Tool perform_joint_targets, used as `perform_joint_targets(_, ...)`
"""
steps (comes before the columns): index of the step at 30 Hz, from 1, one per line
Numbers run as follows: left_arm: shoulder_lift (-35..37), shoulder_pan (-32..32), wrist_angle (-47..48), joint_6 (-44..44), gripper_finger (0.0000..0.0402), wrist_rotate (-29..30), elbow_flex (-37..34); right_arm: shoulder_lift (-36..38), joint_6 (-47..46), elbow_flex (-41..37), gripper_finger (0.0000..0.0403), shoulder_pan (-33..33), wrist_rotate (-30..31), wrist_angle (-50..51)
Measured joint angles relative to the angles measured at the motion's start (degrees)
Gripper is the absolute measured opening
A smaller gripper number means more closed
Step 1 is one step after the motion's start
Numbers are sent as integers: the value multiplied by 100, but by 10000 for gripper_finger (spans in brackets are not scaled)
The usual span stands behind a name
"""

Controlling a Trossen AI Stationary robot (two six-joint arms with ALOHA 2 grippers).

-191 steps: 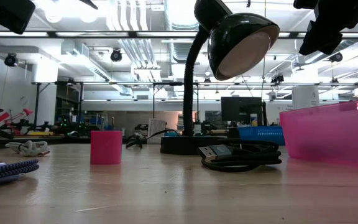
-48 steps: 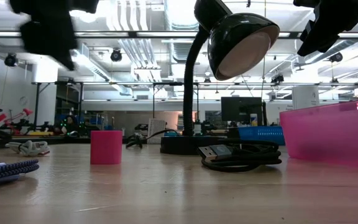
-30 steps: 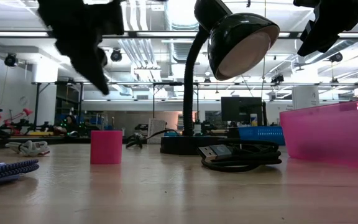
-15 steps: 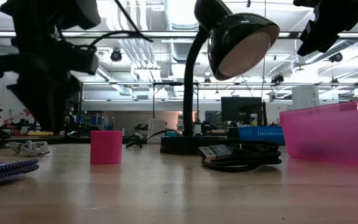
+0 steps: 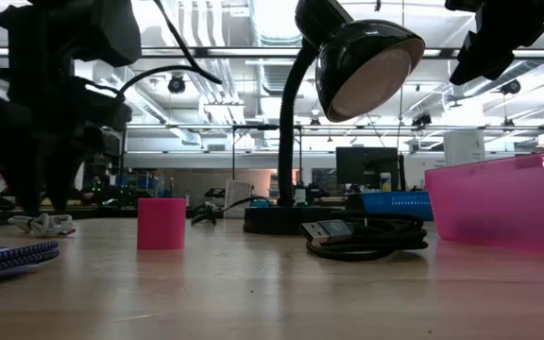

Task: Pick and place items into bin
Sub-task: Put the white charger cable into the pink bin

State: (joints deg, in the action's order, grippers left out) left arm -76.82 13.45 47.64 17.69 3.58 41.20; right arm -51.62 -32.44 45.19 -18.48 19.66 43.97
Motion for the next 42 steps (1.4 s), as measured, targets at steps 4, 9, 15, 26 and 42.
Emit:
perform_joint_targets(4, 0, 0, -17, -345, 185, -73, -68, -1, -203, -30, 59, 1, 155, -1)
perform_joint_targets(9, 0, 0, -43, -505, 185, -75, -136, -2, -210, -57, 59, 0, 155, -2)
perform_joint_targets(15, 0, 0, -134, -457, 185, -77, -441, -1, -210, -63, 59, 0, 155, -2)
perform_joint_targets(26, -17, 0, -163, -310, 185, -30, -499, 0, -210, -63, 59, 0, 153, -2)
perform_joint_targets(42, -262, 0, -86, -297, 173, -59, -488, -1, -210, -63, 59, 0, 142, -2)
